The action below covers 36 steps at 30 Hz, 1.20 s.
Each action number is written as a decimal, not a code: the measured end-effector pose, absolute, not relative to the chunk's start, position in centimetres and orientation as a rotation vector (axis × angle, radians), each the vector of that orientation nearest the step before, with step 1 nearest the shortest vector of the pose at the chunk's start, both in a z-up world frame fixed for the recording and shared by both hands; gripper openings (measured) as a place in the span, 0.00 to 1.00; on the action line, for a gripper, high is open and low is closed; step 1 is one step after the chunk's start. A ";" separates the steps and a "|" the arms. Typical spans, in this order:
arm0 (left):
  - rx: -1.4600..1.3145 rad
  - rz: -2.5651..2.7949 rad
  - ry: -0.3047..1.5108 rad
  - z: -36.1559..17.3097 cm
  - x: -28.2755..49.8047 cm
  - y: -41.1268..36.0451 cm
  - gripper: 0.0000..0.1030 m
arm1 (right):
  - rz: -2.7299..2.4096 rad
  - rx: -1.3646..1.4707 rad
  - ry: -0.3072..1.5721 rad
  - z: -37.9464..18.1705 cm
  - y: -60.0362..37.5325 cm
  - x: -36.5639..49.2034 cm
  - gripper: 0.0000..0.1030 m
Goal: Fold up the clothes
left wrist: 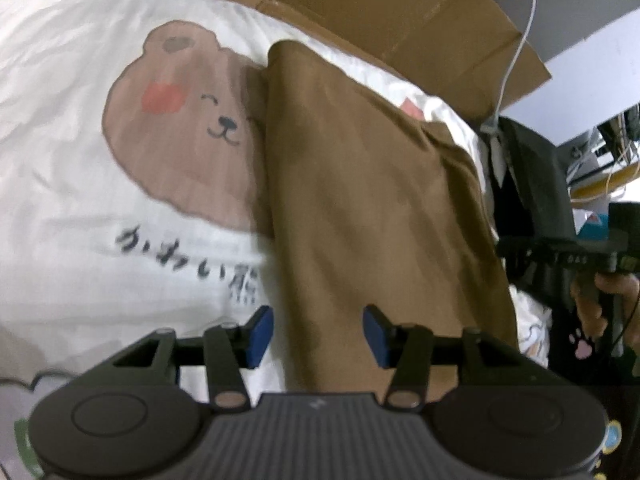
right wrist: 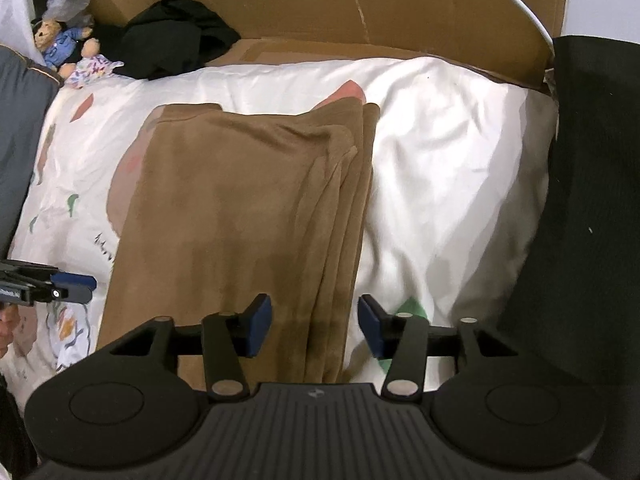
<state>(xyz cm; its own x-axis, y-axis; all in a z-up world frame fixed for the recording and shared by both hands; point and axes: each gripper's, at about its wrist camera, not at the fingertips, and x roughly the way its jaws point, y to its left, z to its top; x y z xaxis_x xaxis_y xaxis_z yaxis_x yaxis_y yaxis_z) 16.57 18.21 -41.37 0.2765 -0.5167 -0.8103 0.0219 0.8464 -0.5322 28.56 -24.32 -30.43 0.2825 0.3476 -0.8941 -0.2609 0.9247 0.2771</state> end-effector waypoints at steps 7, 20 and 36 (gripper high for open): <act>-0.465 -0.351 1.223 -42.1 18.8 18.1 0.56 | 0.400 0.059 1.214 -31.5 -23.6 30.0 0.57; -0.486 -0.333 1.177 -42.3 21.7 18.8 0.60 | 0.433 0.285 1.151 -31.2 -28.5 31.8 0.62; -0.540 -0.316 1.117 -41.9 24.9 19.9 0.68 | 0.429 0.330 1.101 -30.9 -28.6 34.5 0.63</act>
